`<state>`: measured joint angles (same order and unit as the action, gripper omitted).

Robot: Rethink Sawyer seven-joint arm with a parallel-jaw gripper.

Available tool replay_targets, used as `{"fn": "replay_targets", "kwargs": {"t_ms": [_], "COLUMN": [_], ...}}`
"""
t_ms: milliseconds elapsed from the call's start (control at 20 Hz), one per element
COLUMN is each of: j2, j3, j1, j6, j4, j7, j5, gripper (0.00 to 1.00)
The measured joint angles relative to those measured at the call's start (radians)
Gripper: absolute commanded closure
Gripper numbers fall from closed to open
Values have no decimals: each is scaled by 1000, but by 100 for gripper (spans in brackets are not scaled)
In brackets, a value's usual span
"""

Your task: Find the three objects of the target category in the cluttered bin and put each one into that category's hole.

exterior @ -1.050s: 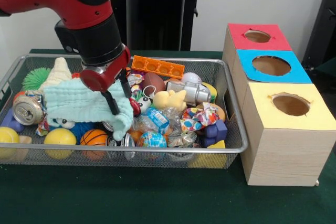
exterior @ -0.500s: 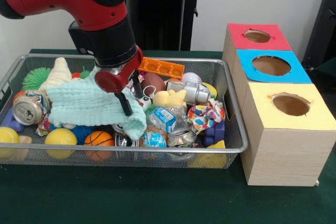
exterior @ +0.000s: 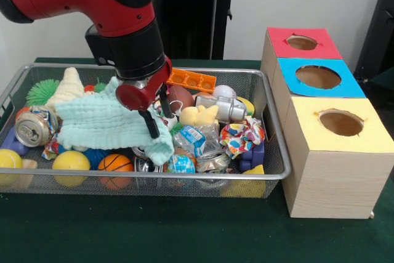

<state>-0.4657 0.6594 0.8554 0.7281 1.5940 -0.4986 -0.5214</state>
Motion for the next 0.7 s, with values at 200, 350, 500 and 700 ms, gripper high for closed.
{"fn": "replay_targets", "kwargs": {"t_ms": [200, 350, 500, 700], "j2": [-9, -22, -31, -37], "j3": [0, 0, 0, 0], "j1": [-2, -4, -9, -20], "j6": [-20, -43, -68, -107], "j4": [7, 21, 37, 55], "j7": [0, 0, 0, 0], "j5": [0, 1, 1, 1], "gripper": [0, 0, 0, 0]}}
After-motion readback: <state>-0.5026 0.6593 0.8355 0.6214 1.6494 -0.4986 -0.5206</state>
